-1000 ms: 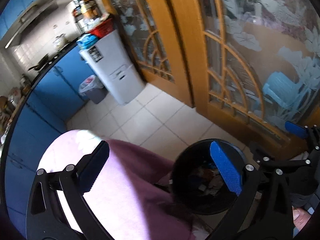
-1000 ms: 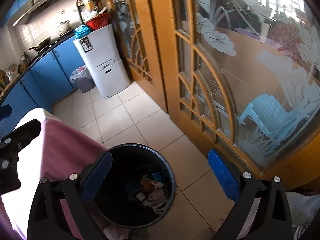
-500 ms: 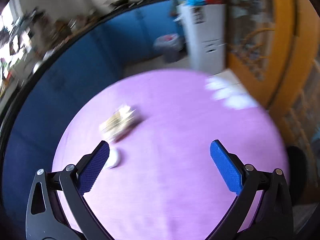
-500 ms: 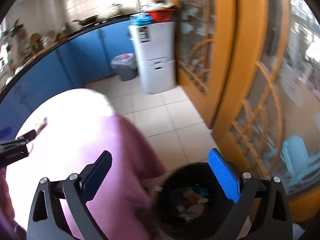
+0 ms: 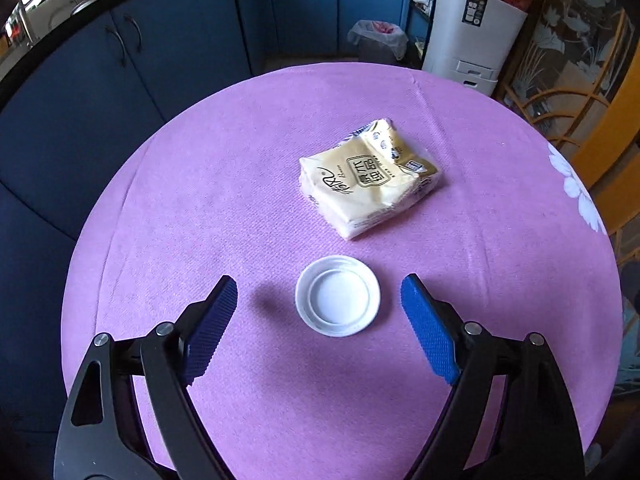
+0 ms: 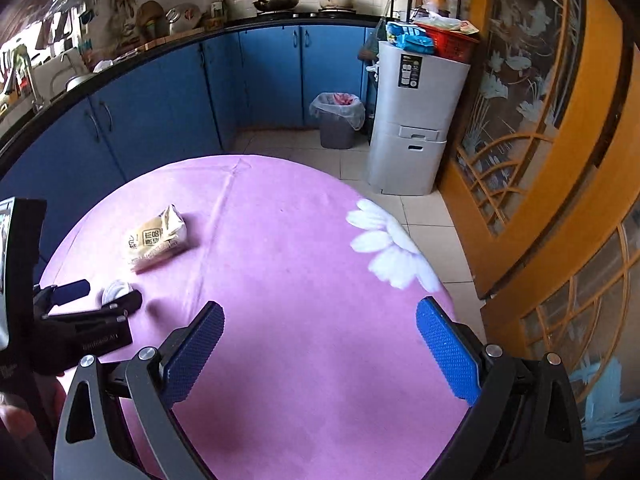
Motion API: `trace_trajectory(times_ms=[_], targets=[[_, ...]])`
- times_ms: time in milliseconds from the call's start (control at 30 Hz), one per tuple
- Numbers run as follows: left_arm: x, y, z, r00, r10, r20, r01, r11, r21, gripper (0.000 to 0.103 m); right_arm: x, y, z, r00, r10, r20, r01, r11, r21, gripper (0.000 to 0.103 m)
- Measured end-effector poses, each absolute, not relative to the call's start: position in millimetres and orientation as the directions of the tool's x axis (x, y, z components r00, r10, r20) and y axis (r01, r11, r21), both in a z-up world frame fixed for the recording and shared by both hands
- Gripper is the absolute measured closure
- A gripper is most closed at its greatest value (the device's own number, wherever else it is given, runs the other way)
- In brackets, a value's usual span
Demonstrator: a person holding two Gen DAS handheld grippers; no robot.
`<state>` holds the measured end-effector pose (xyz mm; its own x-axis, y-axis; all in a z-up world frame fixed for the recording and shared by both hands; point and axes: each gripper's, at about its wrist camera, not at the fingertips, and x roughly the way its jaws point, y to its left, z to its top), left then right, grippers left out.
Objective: Collect trash
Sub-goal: 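Move both open tools back over the table, then grasp the white plastic cap with the left tool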
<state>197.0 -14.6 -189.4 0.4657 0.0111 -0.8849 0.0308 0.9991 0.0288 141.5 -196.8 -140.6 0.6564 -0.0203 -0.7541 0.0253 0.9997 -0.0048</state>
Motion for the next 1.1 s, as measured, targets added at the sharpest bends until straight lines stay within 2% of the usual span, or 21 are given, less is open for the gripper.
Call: trace_trajectory(times_ms=[400,667,833,900,1100], targets=[[195,6,-194,0.46,-0.026,-0.888,0.03,0.999,-0.014,0.022,179,-149,-143,0.638,0.013,-0.77,-0.05,0.998,-0.024,0.009],[189,19,-192,0.464,-0.033,-0.885,0.028,0.999,-0.022,0.036,192,-126,-141,0.638,0.035,-0.77,-0.091,0.995,-0.029,0.009],[185,37,-189,0.462,-0.045,-0.885,0.012,0.999,-0.045,0.056,203,-110,-148,0.62,0.058,-0.783,-0.131,0.991,-0.03,0.009],[182,47,-188,0.461,-0.05,-0.886,0.002,0.998,-0.055,0.061,208,-101,-150,0.615,0.072,-0.786,-0.15,0.988,-0.027,0.009],[175,72,-187,0.464,-0.04,-0.885,-0.04,0.997,-0.066,0.062,221,-72,-159,0.591,0.137,-0.795,-0.228,0.974,-0.002,0.009]])
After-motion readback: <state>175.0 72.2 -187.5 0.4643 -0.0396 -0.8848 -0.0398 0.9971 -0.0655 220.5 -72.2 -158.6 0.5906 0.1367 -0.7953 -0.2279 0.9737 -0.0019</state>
